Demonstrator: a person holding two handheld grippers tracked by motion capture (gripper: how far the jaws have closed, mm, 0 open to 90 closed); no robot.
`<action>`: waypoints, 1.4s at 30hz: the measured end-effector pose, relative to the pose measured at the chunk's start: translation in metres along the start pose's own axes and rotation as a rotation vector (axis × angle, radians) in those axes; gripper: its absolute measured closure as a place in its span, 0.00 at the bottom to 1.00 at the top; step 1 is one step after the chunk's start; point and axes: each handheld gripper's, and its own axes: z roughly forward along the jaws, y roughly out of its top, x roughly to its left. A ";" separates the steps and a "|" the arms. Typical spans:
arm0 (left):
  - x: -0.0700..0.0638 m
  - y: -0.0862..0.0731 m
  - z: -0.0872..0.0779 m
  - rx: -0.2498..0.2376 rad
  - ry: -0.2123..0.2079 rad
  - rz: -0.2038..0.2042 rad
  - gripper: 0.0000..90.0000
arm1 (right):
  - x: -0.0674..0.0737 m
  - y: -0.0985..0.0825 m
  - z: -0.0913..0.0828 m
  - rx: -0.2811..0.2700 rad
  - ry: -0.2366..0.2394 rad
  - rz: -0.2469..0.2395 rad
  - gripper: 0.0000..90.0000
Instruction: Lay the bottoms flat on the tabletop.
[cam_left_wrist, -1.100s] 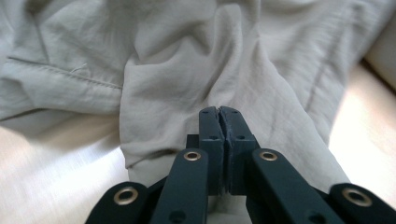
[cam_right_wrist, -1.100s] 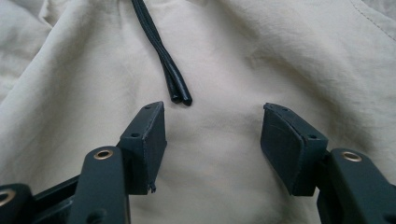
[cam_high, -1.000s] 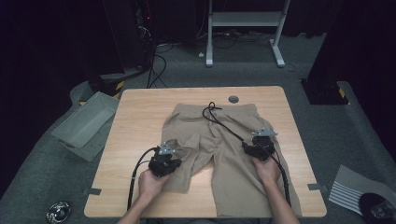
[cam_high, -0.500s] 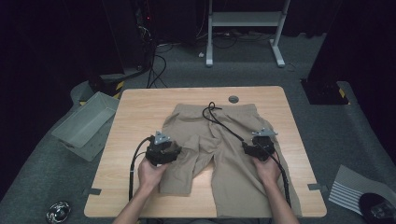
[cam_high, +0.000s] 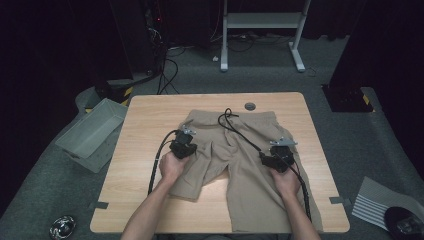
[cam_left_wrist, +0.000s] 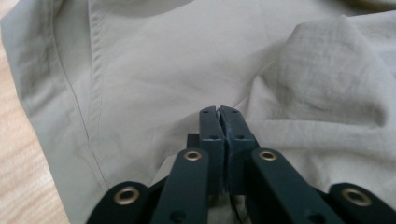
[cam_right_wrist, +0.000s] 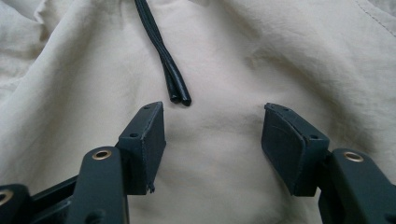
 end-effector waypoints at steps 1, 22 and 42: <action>-0.002 -0.001 -0.003 0.002 -0.016 0.007 0.99 | 0.000 0.000 0.000 0.000 0.000 0.000 0.44; -0.019 -0.033 -0.051 -0.079 -0.001 -0.004 0.61 | 0.000 0.000 0.000 0.000 0.000 0.000 0.44; 0.049 -0.009 -0.009 0.128 0.228 -0.045 1.00 | 0.000 0.000 0.000 0.001 0.003 -0.001 0.44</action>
